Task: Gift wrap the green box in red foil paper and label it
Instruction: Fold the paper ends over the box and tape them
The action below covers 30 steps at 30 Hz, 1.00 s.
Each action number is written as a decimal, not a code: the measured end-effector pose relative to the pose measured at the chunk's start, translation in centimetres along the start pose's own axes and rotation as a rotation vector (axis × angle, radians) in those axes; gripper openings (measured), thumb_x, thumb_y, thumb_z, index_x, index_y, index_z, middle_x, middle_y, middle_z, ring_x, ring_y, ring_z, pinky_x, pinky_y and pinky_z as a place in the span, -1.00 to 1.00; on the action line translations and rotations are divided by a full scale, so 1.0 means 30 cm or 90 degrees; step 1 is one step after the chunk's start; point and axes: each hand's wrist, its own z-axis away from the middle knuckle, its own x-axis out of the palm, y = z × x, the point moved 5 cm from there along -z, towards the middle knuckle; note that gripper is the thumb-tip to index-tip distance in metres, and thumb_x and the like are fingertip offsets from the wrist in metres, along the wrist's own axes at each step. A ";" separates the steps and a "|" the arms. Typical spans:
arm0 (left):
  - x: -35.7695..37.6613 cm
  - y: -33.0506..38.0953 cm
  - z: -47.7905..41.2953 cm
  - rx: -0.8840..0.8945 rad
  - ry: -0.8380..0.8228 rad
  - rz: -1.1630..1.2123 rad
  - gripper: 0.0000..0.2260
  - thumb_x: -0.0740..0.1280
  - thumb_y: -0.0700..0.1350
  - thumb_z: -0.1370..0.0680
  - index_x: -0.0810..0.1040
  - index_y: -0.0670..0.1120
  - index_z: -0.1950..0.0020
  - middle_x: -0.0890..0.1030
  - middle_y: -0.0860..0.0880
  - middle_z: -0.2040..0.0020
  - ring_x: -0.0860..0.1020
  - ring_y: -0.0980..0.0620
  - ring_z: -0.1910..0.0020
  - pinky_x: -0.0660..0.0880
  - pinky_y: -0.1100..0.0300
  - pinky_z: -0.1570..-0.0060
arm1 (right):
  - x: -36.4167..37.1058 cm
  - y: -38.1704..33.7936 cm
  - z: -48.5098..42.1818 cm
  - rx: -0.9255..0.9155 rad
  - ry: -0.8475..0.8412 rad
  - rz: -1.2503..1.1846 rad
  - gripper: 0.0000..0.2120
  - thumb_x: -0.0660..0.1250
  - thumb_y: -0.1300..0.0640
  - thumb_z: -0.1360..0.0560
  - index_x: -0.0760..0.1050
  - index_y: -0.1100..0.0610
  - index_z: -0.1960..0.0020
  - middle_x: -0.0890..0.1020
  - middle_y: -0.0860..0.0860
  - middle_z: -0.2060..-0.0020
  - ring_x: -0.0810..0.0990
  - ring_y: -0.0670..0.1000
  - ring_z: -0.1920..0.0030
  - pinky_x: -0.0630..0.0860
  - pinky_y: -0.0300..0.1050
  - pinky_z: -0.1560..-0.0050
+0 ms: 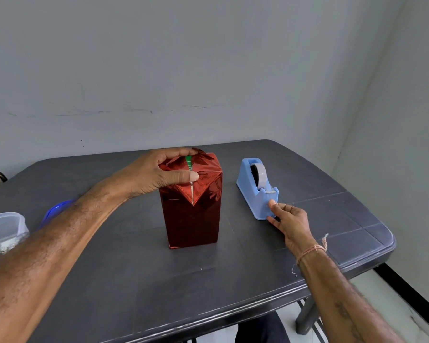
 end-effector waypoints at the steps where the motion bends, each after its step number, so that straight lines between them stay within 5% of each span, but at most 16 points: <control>1: 0.002 0.002 0.001 0.002 -0.002 0.002 -0.51 0.51 0.12 -0.40 0.55 0.33 -0.31 0.62 0.23 -0.23 0.59 0.31 -0.16 0.50 0.28 -0.16 | 0.000 0.000 -0.001 0.001 0.001 -0.002 -0.83 0.47 0.12 -0.52 0.63 0.24 0.09 0.67 0.11 0.07 0.64 0.08 -0.05 0.64 0.04 -0.14; 11: -0.002 0.001 0.004 0.002 -0.001 -0.002 -0.50 0.53 0.12 -0.40 0.56 0.30 -0.33 0.63 0.22 -0.25 0.59 0.28 -0.20 0.49 0.19 -0.27 | -0.017 0.038 0.005 -0.037 0.059 0.107 -0.85 0.50 0.25 -0.50 0.65 0.26 0.23 0.72 0.20 0.03 0.64 0.03 0.11 0.65 0.10 -0.17; 15: -0.004 0.002 -0.006 0.001 -0.004 0.000 -0.49 0.53 0.11 -0.40 0.56 0.27 -0.35 0.62 0.21 -0.27 0.58 0.23 -0.25 0.47 0.09 -0.36 | -0.028 0.005 0.063 0.010 -0.002 0.084 -0.86 0.46 0.20 -0.55 0.63 0.30 0.06 0.65 0.11 0.03 0.62 0.04 0.00 0.63 0.08 -0.18; 22: -0.007 -0.003 -0.002 -0.009 -0.001 -0.020 -0.44 0.55 0.20 -0.37 0.54 0.29 -0.36 0.61 0.26 -0.26 0.55 0.32 -0.23 0.42 0.09 -0.42 | 0.056 -0.281 0.228 -0.157 -0.254 0.221 -0.66 0.37 -0.07 -0.56 0.65 0.21 -0.10 0.68 0.14 -0.09 0.65 0.04 -0.15 0.66 0.07 -0.13; 26: -0.015 -0.021 -0.005 -0.022 0.005 -0.026 -0.35 0.57 0.33 -0.31 0.50 0.34 -0.38 0.57 0.24 -0.33 0.53 0.22 -0.31 0.42 -0.02 -0.44 | 0.255 -0.514 0.331 -0.299 -0.426 0.329 -0.64 0.39 -0.12 -0.57 0.61 0.20 -0.02 0.67 0.03 0.09 0.62 -0.05 0.04 0.57 -0.11 -0.02; 30: -0.010 -0.018 0.002 -0.028 0.023 -0.009 -0.35 0.58 0.22 -0.37 0.49 0.25 -0.43 0.58 0.23 -0.29 0.56 0.24 -0.25 0.47 0.03 -0.40 | 0.459 -0.601 0.399 -0.362 -0.571 0.512 -0.68 0.34 -0.20 -0.57 0.55 0.07 0.07 0.59 -0.07 0.14 0.56 -0.14 0.07 0.51 -0.14 0.04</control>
